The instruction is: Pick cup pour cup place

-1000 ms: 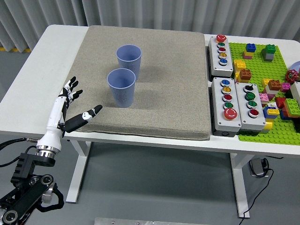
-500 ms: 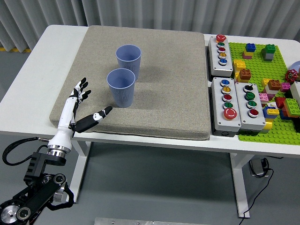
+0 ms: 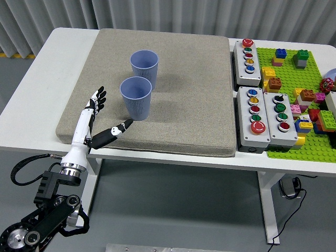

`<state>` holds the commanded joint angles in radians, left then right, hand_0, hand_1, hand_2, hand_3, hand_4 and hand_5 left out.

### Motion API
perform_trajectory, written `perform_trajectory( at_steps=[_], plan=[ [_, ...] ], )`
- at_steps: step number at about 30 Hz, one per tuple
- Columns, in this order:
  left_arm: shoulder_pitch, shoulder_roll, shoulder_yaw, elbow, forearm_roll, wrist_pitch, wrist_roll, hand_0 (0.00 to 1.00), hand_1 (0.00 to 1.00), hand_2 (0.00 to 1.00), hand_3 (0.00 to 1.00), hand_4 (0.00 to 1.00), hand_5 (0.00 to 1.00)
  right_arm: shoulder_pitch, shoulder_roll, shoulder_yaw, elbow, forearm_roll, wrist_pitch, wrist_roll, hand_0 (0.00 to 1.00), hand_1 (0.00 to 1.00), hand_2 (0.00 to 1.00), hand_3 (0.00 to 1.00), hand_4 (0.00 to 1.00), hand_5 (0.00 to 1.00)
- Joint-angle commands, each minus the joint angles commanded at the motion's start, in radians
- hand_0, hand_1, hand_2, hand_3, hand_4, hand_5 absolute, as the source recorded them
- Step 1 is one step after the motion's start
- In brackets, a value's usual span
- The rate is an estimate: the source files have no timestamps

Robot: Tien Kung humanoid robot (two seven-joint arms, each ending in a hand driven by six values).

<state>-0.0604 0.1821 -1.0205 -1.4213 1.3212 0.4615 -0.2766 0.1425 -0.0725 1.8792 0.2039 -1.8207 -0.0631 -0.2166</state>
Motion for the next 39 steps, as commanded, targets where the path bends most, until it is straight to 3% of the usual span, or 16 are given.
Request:
perform_trajectory(
  at_steps=[39],
  plan=[
    [-0.002, 0.004, -0.001, -0.007, 0.001, -0.006, 0.001, 0.915, 0.953, 0.998, 0.998, 0.979, 0.355, -0.004, 0.001, 0.007, -0.001, -0.010, 0.001, 0.002, 0.700, 0.706, 0.671, 0.635, 0.048, 0.300]
  ],
)
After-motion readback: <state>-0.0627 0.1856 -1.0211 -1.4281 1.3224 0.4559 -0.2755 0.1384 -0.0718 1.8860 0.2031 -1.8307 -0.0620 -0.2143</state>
